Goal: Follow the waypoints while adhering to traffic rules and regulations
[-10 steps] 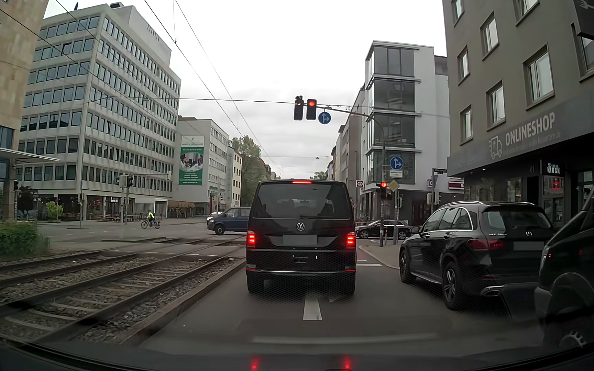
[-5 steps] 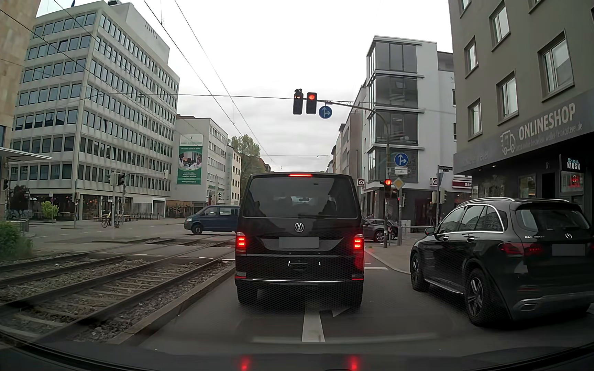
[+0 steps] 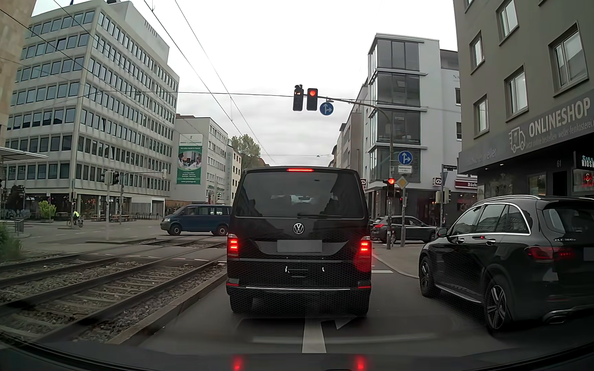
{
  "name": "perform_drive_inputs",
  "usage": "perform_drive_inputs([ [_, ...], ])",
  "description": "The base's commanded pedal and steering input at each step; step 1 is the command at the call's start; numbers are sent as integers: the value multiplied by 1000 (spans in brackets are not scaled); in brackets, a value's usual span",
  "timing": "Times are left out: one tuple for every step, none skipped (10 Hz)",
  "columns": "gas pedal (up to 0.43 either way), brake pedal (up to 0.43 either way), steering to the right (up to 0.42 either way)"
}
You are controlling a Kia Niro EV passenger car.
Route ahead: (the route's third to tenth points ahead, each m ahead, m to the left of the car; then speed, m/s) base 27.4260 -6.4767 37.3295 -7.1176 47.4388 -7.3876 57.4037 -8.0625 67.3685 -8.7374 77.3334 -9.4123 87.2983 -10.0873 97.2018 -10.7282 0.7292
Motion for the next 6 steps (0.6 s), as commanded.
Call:
perform_drive_inputs([
  [0, 256, -5],
  [0, 256, -5],
  [0, 250, -5],
  [0, 256, -5],
  [0, 256, -5],
  [0, 256, -5],
])
